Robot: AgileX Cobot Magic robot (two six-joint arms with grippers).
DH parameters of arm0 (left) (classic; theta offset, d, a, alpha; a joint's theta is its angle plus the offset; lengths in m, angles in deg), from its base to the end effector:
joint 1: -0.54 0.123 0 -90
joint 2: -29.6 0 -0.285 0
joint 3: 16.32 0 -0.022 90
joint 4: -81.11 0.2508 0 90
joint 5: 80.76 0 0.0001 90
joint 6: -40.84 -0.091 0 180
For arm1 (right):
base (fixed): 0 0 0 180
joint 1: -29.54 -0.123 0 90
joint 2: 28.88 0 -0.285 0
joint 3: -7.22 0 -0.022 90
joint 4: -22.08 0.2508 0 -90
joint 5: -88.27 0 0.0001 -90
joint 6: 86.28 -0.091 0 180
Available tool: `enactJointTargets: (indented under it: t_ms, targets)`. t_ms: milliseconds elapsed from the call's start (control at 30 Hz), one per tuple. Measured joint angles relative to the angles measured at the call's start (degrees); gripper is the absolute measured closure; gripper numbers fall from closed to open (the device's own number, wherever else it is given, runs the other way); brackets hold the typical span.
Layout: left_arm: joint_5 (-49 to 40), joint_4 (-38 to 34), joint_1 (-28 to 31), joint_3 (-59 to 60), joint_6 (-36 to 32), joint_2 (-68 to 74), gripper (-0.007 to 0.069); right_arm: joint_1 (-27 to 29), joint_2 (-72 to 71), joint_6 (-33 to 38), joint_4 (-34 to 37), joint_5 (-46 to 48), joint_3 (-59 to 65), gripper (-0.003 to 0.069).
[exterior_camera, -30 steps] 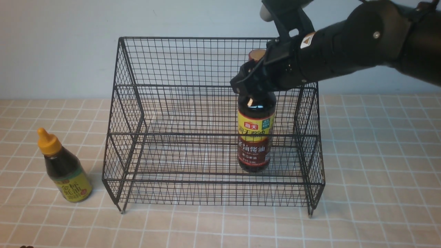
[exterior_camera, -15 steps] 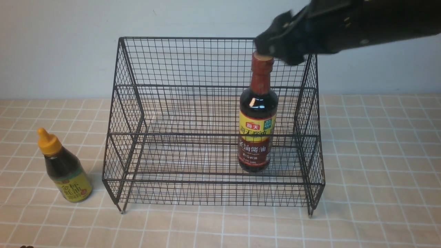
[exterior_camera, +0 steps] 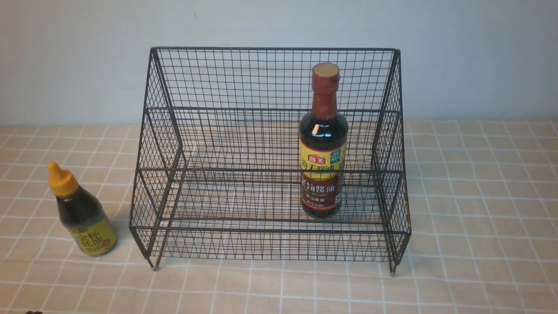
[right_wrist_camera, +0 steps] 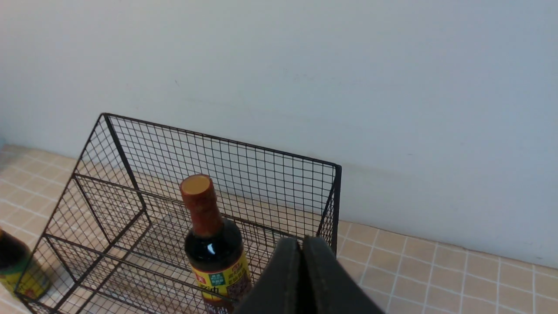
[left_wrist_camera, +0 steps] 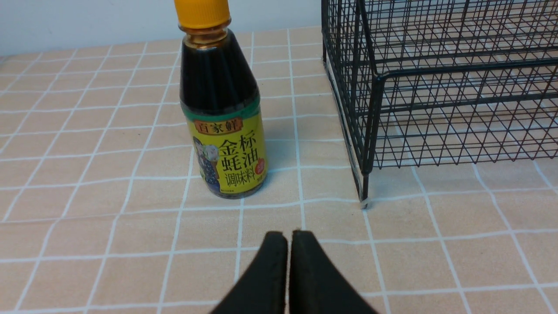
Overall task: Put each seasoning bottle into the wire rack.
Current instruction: Use the left arm to grab the condiment bottle closest to it
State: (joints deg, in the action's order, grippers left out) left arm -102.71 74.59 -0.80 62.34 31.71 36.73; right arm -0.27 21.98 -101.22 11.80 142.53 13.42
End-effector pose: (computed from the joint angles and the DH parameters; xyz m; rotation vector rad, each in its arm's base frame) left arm 0.0522 -0.0051 0.1711 0.1015 1.8752 -0.0190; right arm 0.0957 0.0396 0.4667 -0.2566 1.9266 0.3097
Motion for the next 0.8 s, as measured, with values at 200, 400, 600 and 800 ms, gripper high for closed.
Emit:
enactJointTargets:
  t_ms: [200, 400, 600, 800]
  targets:
    - [0.0, 0.0, 0.0, 0.0, 0.0, 0.0, 0.0631, 0.0, -17.2, -4.1, 0.0, -6.5, 15.7, 0.0672]
    - [0.0, 0.0, 0.0, 0.0, 0.0, 0.0, 0.0631, 0.0, -29.9, -5.2, 0.2, -15.8, 28.0, 0.0672]
    - [0.0, 0.0, 0.0, 0.0, 0.0, 0.0, 0.0631, 0.0, -34.5, -5.2, 3.2, -20.1, 33.3, 0.0672]
    - [0.0, 0.0, 0.0, 0.0, 0.0, 0.0, 0.0631, 0.0, -34.8, -4.9, 3.6, -20.1, 35.4, 0.0672]
